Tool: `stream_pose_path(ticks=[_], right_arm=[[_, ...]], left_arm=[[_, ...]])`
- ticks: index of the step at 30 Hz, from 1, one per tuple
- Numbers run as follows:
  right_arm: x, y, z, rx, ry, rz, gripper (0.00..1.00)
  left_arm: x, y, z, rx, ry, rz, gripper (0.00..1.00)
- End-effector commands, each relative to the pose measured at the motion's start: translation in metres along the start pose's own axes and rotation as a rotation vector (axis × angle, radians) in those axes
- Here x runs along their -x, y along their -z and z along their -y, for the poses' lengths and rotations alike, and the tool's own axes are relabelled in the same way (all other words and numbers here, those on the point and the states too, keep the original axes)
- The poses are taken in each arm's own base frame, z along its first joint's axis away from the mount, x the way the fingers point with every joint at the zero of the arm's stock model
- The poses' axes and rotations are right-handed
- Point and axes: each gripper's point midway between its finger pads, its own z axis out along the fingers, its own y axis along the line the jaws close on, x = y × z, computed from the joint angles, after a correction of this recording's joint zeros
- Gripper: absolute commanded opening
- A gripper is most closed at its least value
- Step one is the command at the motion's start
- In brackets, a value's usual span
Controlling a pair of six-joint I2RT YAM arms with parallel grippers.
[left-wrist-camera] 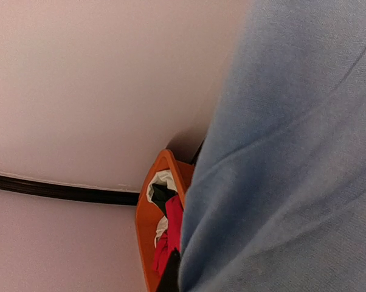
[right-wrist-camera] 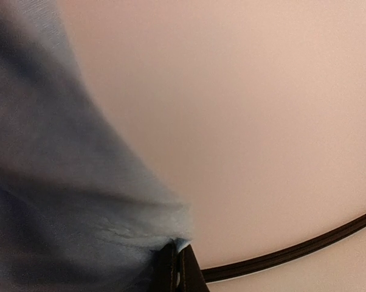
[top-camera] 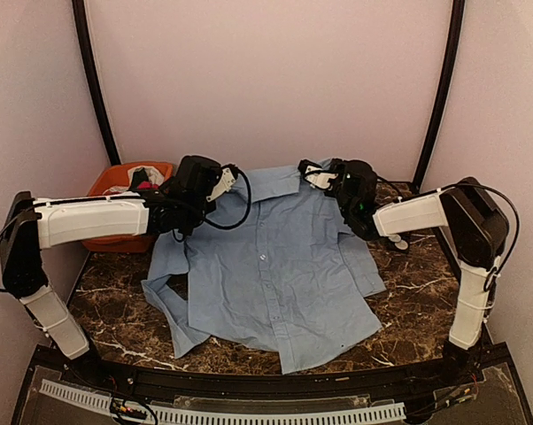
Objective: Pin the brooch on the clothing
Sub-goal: Flatten out the crumpled clothing at the center of the board.
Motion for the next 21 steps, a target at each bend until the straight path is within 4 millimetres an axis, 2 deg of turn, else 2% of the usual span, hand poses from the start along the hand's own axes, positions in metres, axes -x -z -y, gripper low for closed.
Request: stream_pose_path(ticks=[1,4,6,7,9,10,15,19,20,21], right_arm=[[-0.033,-0.034,0.059,-0.175,-0.159,-0.103,0.00],[-0.045,-0.054,0.067,-0.164,-0.181,-0.123,0.00],[-0.054,-0.068,0.066,-0.135,-0.200,-0.140,0.00],[-0.058,-0.073,0.060,-0.116,-0.202,-0.146,0.00],[-0.063,-0.078,0.042,-0.083,-0.195,-0.149,0.00],[-0.065,-0.079,0.032,-0.066,-0.191,-0.153,0.00],[-0.075,-0.085,-0.023,0.016,-0.166,-0.183,0.00],[-0.077,-0.096,-0.037,0.010,-0.161,-0.203,0.00],[-0.077,-0.100,-0.037,0.005,-0.161,-0.208,0.05],[-0.076,-0.103,-0.038,0.005,-0.157,-0.215,0.14]], left_arm=[[-0.013,-0.041,0.001,0.062,0.067,-0.050,0.01],[-0.010,-0.070,0.020,0.056,0.034,-0.074,0.01],[-0.004,-0.086,0.026,0.078,0.014,-0.074,0.01],[0.000,-0.091,0.025,0.096,0.007,-0.070,0.01],[0.000,-0.109,0.040,0.106,-0.030,-0.094,0.01],[0.004,-0.111,0.036,0.126,-0.019,-0.093,0.01],[0.003,-0.125,0.047,0.150,-0.043,-0.116,0.01],[-0.002,-0.133,0.044,0.225,-0.069,-0.153,0.03],[-0.001,-0.134,0.038,0.253,-0.051,-0.152,0.05],[-0.005,-0.139,0.038,0.272,-0.074,-0.181,0.15]])
